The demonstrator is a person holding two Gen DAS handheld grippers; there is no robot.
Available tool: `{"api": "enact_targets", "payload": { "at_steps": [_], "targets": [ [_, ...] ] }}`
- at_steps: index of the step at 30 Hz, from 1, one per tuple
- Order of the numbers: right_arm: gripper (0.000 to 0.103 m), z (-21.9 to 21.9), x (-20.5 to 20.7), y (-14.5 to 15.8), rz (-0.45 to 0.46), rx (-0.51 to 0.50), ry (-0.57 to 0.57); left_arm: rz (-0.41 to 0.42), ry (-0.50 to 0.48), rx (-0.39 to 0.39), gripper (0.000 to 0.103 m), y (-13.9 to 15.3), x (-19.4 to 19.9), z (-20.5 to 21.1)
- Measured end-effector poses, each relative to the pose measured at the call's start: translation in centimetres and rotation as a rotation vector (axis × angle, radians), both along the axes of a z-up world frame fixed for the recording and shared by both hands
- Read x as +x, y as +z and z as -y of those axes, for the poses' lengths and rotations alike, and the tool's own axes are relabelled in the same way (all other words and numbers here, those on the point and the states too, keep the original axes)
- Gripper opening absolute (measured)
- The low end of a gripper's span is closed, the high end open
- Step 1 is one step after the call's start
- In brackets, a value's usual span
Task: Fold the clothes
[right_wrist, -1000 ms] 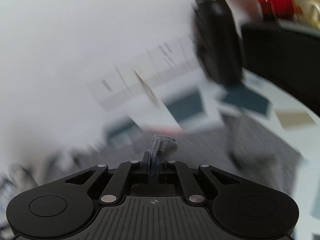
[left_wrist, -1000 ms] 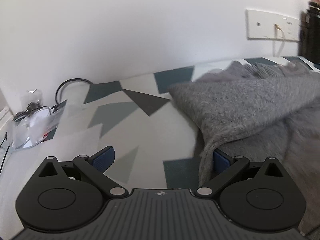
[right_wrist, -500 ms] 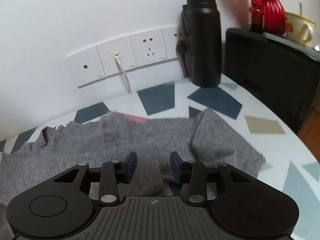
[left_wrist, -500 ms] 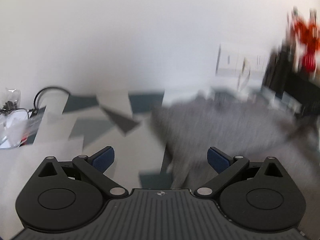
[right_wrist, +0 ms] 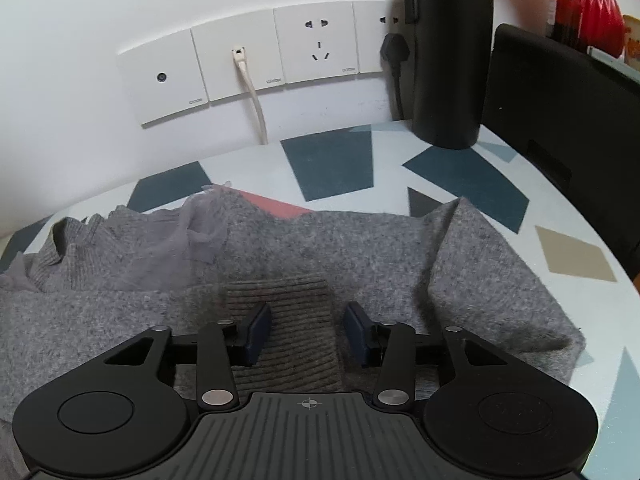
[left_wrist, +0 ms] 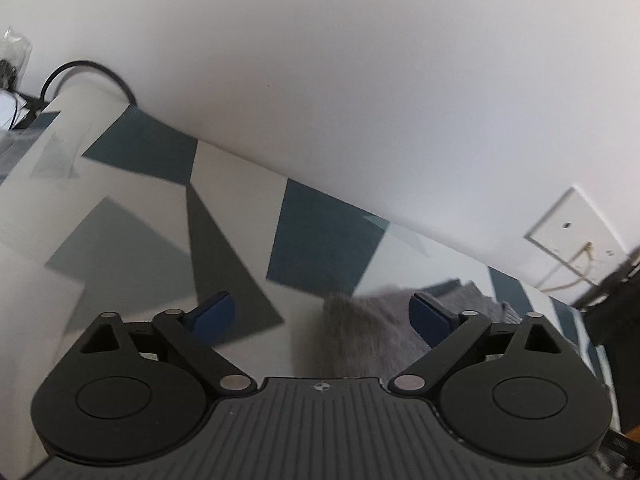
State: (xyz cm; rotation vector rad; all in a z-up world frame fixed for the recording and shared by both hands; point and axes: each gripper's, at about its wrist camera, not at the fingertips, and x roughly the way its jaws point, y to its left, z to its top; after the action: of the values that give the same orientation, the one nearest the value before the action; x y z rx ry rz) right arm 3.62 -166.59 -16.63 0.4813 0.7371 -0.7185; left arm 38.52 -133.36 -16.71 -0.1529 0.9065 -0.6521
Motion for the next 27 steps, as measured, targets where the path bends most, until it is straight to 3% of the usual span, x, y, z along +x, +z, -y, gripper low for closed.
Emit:
{"api": "enact_targets", "payload": {
  "at_steps": [1,2,3,7,13,14,16,17,18,21,24,27],
  "targets": [
    [0.025,-0.1,0.0,0.1,0.0,-0.003,0.005,-0.002,0.003,0.018,0.043,-0.3,0.3,0.3],
    [0.016,-0.2,0.1,0.1,0.0,-0.006,0.012,-0.006,0.007,0.041,0.005,-0.6,0.5,0.5],
    [0.011,-0.2,0.2,0.3,0.008,-0.014,0.021,-0.01,0.01,0.064,0.006,-0.9,0.7,0.7],
    [0.01,-0.7,0.9,1.4,0.052,-0.086,0.043,0.025,0.024,0.081,0.006,-1.5,0.5,0.0],
    [0.01,0.7,2.8,-0.2,-0.001,-0.078,0.035,0.058,0.012,0.105,0.006,-1.6,1.5,0.3],
    [0.012,0.7,2.8,-0.3,-0.006,-0.087,0.028,0.061,0.004,0.114,0.01,-1.6,1.6,0.4],
    [0.027,0.5,2.7,-0.1,-0.021,-0.104,0.01,0.075,-0.018,0.121,0.039,-1.1,1.4,0.0],
    [0.045,0.3,2.4,0.1,-0.011,-0.108,0.003,0.101,-0.027,0.125,0.066,-0.6,0.9,-0.5],
    [0.055,0.1,1.7,0.5,0.015,-0.106,-0.002,0.126,-0.036,0.129,0.076,-0.2,0.3,-0.9],
    [0.061,-0.7,-0.3,1.5,0.07,-0.096,-0.007,0.172,-0.117,0.13,0.078,1.0,-2.2,-1.7],
    [0.064,-2.3,-2.0,1.6,0.042,-0.091,0.014,0.188,-0.195,0.124,0.094,2.0,-5.4,-2.1],
    [0.066,-3.9,-3.4,1.5,0.004,-0.089,0.024,0.151,-0.253,0.136,0.098,2.5,-8.5,-1.7]
  ]
}}
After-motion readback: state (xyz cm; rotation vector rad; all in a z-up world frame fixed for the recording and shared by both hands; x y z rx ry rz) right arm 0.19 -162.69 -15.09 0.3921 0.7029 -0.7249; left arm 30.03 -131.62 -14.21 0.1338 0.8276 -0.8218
